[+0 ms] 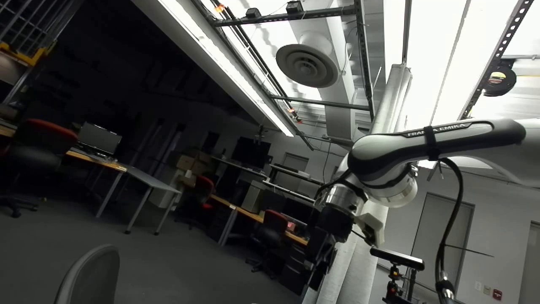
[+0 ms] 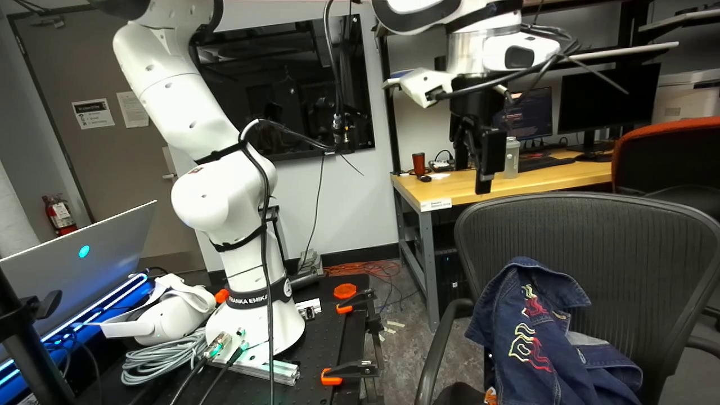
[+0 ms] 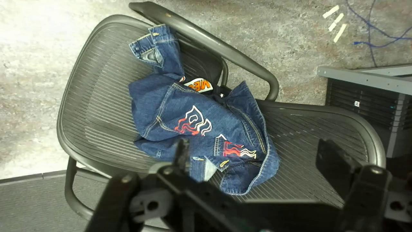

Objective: Hang the denim jacket over the back of the chair

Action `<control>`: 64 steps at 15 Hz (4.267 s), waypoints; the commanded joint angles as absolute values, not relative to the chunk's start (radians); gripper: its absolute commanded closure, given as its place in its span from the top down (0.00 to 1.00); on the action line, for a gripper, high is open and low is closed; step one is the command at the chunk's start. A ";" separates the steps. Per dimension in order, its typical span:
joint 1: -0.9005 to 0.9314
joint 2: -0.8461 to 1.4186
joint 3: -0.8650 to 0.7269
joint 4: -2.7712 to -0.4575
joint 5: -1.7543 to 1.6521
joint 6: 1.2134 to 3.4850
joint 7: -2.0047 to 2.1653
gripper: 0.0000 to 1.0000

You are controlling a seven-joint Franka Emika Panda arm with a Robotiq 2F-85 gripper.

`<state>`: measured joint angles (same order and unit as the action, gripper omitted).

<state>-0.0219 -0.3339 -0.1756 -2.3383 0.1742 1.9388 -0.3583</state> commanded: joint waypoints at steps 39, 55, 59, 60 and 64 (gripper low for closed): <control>-0.022 0.340 0.167 -2.215 0.352 2.467 -0.888 0.99; -0.135 0.519 0.315 -2.119 0.384 2.680 -0.916 0.92; -0.126 0.510 0.310 -2.124 0.360 2.660 -0.875 0.93; -0.127 0.518 0.313 -2.116 0.359 2.664 -0.874 0.95; -0.128 0.528 0.316 -2.107 0.358 2.671 -0.873 0.99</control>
